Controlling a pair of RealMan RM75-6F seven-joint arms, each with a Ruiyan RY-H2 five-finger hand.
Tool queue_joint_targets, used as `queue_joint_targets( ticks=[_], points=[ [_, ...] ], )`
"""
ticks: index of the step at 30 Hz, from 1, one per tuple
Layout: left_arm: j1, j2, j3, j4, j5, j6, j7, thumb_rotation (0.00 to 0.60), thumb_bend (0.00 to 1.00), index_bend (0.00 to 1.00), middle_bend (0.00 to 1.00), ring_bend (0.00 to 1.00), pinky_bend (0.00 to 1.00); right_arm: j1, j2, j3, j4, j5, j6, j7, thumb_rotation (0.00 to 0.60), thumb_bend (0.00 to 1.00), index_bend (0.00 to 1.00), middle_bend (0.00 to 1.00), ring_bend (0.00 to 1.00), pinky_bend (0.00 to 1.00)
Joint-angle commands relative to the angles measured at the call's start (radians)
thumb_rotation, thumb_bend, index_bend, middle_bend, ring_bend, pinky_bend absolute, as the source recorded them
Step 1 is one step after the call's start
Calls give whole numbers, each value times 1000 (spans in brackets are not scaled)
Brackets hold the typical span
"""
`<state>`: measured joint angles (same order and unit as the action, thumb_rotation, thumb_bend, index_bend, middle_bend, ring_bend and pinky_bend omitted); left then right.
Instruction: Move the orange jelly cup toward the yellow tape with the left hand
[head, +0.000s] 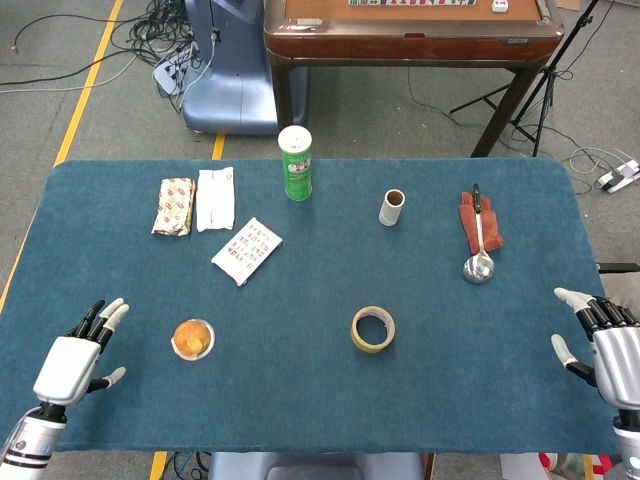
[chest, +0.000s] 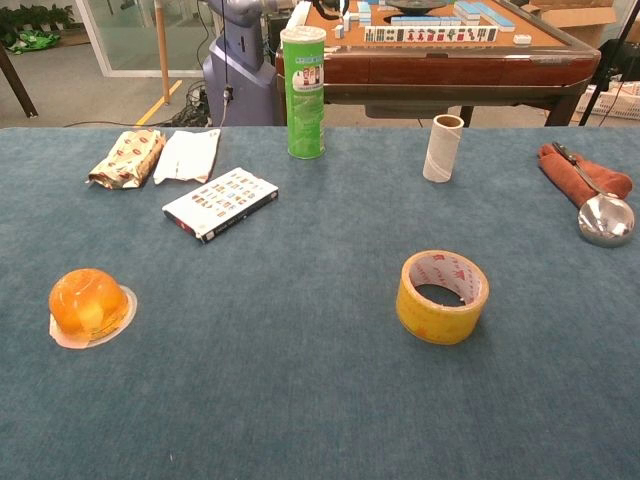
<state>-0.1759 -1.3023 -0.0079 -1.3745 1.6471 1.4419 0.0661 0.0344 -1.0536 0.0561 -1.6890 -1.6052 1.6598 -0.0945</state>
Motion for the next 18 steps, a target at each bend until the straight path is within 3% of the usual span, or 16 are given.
queue_joint_targets(
  ticks=[1,10,18],
  points=[
    [-22,-20,-19,23,-9,-10,-10,600,2,0,0,0,299,0,0,1,0,2,-5,-1,600,290,244,323,293,434],
    [-90,-60,-20,98,2,-75,-43,600,0,0,0,0,193,-1,4,4,-2,2,-17,4,600,290,244,323,293,434],
    [-149,-94,-9,146,5,-153,-42,600,0,0,0,0,163,-1,4,7,-2,6,-27,4,600,290,244,323,293,434]
  ],
)
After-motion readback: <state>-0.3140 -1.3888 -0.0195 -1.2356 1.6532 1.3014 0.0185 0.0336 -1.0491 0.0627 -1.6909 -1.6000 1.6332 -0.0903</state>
